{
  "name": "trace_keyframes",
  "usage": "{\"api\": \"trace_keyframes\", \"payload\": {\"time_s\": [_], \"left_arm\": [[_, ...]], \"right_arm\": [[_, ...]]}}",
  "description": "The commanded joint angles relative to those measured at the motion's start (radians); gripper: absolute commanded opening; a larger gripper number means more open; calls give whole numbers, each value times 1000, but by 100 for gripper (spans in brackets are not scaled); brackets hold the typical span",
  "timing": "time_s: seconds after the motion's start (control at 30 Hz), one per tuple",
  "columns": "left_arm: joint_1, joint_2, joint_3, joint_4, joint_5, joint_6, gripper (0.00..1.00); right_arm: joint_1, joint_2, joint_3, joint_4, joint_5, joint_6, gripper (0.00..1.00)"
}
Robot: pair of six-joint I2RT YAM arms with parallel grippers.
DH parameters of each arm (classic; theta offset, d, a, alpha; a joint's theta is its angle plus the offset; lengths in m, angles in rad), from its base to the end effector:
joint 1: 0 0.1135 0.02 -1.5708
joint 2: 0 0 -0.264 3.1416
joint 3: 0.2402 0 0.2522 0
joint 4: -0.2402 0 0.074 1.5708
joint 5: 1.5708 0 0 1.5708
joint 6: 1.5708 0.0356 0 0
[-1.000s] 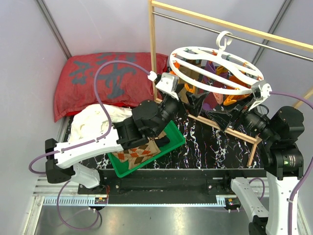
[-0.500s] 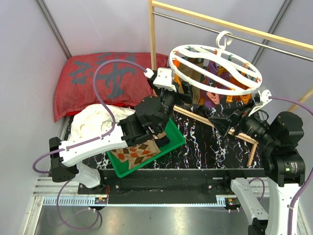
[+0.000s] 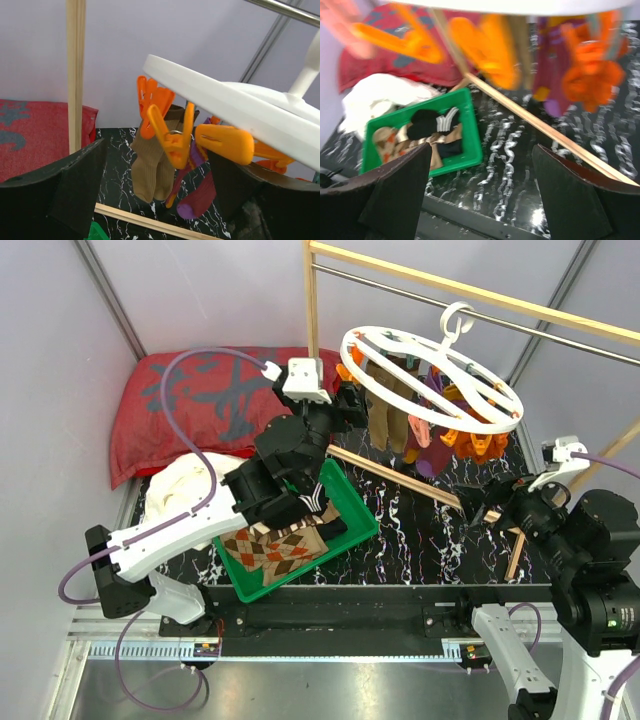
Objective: Clip the socks to the hanger
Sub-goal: Open the clamp at the hanger.
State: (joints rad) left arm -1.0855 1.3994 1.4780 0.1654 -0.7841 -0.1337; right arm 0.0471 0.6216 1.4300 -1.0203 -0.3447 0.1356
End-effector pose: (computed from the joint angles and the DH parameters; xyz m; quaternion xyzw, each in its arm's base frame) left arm 0.1672 -0.2631 0.4766 -0.0069 0.6438 -0.2240 0.7317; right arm 0.0357 0.0137 0.4632 -0.0737 0.7704 0.1893 0.6043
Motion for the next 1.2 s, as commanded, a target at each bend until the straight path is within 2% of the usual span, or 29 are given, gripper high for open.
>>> {"api": "trace_keyframes", "payload": {"time_s": [0.0, 0.1, 0.17, 0.27, 0.43, 0.57, 0.7, 1.03, 1.17], "left_arm": [[38, -42, 1, 13, 52, -40, 84], [56, -43, 5, 8, 68, -40, 84], [70, -45, 4, 6, 75, -40, 84], [85, -46, 5, 0, 91, -46, 84], [98, -46, 7, -10, 108, -55, 84], [102, -46, 8, -18, 112, -58, 85], [107, -50, 8, -23, 117, -55, 85], [113, -46, 11, -33, 117, -55, 85], [114, -46, 11, -41, 120, -53, 85]], "right_arm": [[11, 16, 59, -50, 287, -28, 90], [16, 30, 72, -47, 438, -50, 89], [22, 36, 69, -35, 460, -71, 88], [23, 33, 47, 25, 435, -90, 87], [25, 21, -42, 190, 267, -161, 84], [23, 12, -109, 324, 222, -179, 76], [23, 26, -166, 458, 251, -202, 72], [23, 69, -201, 591, 193, -192, 68], [22, 72, -217, 603, 190, -191, 59]]}}
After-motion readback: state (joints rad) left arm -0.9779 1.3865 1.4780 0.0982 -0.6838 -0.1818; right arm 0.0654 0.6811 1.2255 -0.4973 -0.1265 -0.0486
